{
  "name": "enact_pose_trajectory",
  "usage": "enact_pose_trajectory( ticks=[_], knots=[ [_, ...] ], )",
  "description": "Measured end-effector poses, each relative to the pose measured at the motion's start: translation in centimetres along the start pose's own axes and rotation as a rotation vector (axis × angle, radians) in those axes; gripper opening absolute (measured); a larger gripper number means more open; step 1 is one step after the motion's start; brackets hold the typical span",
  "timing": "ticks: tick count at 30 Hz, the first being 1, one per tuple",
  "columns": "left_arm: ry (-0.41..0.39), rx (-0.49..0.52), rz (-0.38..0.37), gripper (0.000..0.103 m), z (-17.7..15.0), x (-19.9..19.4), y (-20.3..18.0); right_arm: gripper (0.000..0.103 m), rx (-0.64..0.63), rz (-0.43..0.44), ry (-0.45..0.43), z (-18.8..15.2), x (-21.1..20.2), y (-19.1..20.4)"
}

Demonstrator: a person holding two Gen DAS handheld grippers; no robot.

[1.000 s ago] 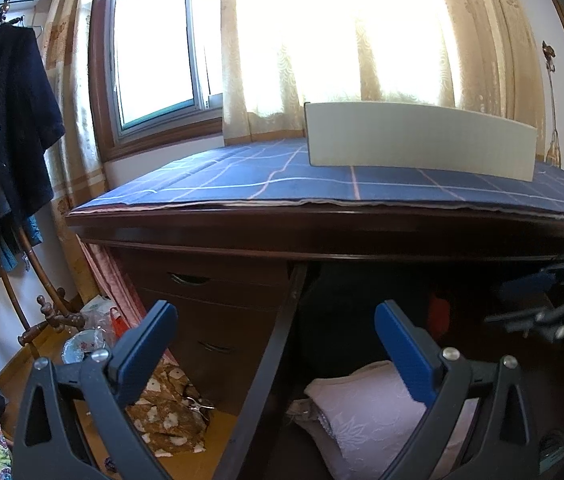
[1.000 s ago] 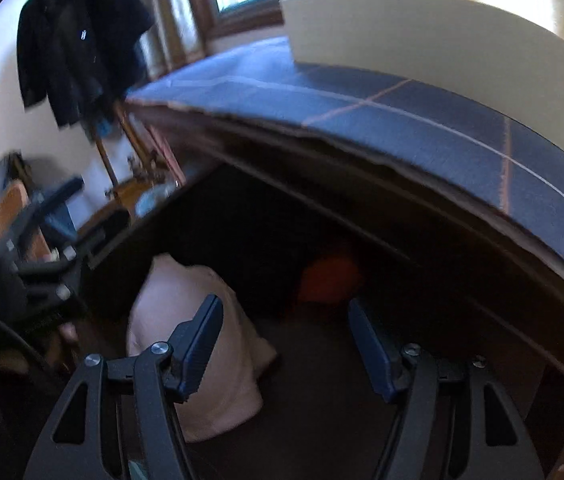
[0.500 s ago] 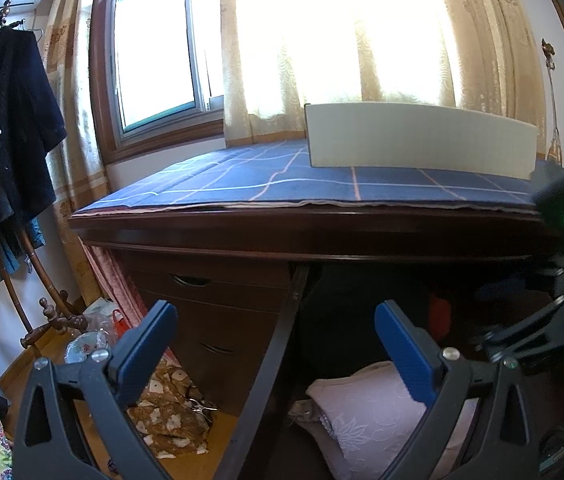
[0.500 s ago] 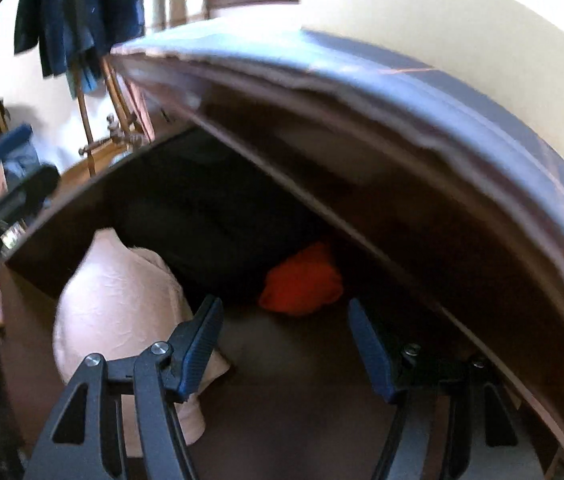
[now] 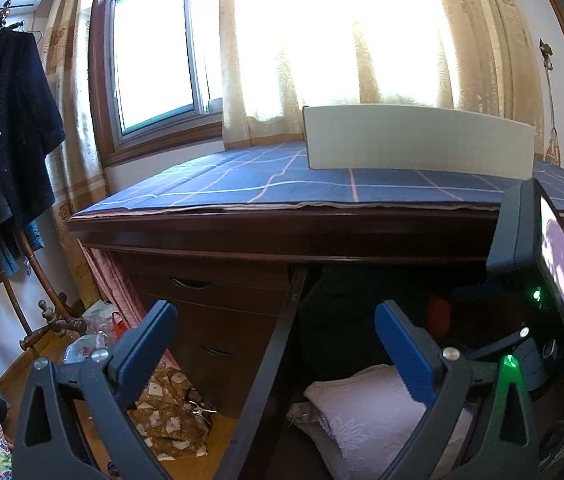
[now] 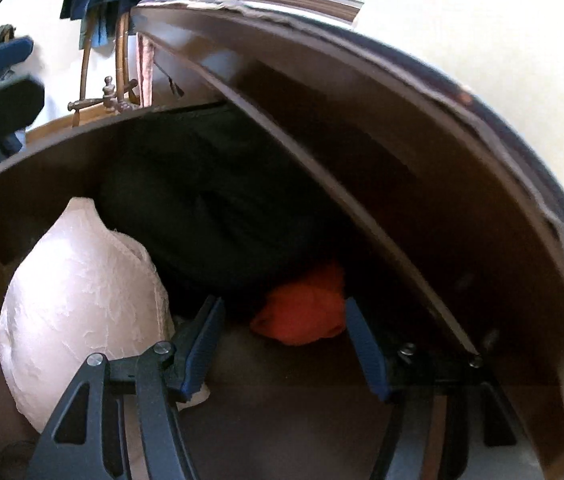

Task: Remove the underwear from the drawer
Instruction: 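Lower the right tool into the drawer over the red sock, then close the right gripper on the red sock and lift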

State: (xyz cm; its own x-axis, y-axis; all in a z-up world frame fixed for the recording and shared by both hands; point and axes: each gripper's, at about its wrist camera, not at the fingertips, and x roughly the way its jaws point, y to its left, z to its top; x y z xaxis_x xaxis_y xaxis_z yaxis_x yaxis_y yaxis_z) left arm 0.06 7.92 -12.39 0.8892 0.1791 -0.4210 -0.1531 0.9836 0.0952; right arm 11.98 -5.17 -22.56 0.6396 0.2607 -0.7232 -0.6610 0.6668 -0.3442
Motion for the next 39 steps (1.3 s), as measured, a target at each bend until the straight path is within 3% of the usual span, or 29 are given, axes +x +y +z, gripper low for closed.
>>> enact_pose_trajectory(
  ticks=[3, 6, 15, 22, 25, 30, 32, 33, 34, 36, 39],
  knots=[
    [0.000, 0.001, 0.000, 0.101, 0.0, 0.0, 0.0, 0.014, 0.055, 0.035, 0.071, -0.5, 1.2, -1.0],
    [-0.003, 0.001, -0.003, 0.101, 0.0, -0.2, 0.0, 0.013, 0.093, 0.072, 0.091, -1.2, 1.3, -2.0],
    [-0.013, 0.001, -0.008, 0.101, 0.0, -0.2, 0.1, 0.012, 0.158, 0.157, 0.000, -2.0, -3.4, -2.9],
    [-0.013, 0.001, -0.004, 0.101, 0.1, -0.3, 0.1, 0.008, 0.190, 0.111, -0.101, -2.3, -7.1, -3.9],
    [-0.015, 0.001, -0.003, 0.101, 0.0, -0.3, 0.1, 0.008, 0.217, 0.150, -0.090, -2.5, -7.2, -4.9],
    [-0.016, 0.003, 0.001, 0.101, 0.1, -0.5, 0.1, 0.008, 0.234, 0.232, 0.070, -3.8, -4.5, -4.6],
    [-0.018, 0.005, 0.003, 0.101, 0.1, -0.5, 0.1, 0.011, 0.254, 0.229, 0.088, -4.2, -4.2, -4.9],
    [-0.019, 0.006, 0.003, 0.101, 0.1, -0.5, 0.1, 0.020, 0.264, 0.238, 0.088, -4.3, -4.0, -5.2],
    [-0.019, 0.008, 0.002, 0.101, 0.0, -0.3, 0.0, 0.036, 0.266, 0.241, 0.092, -4.2, -3.6, -5.0],
    [-0.020, 0.009, 0.001, 0.101, -0.1, -0.3, 0.0, 0.054, 0.246, 0.242, 0.098, -4.2, -3.2, -4.6],
    [-0.022, 0.009, 0.002, 0.101, -0.1, -0.3, 0.0, 0.055, 0.221, 0.245, 0.089, -3.9, -3.7, -4.0]
  ],
)
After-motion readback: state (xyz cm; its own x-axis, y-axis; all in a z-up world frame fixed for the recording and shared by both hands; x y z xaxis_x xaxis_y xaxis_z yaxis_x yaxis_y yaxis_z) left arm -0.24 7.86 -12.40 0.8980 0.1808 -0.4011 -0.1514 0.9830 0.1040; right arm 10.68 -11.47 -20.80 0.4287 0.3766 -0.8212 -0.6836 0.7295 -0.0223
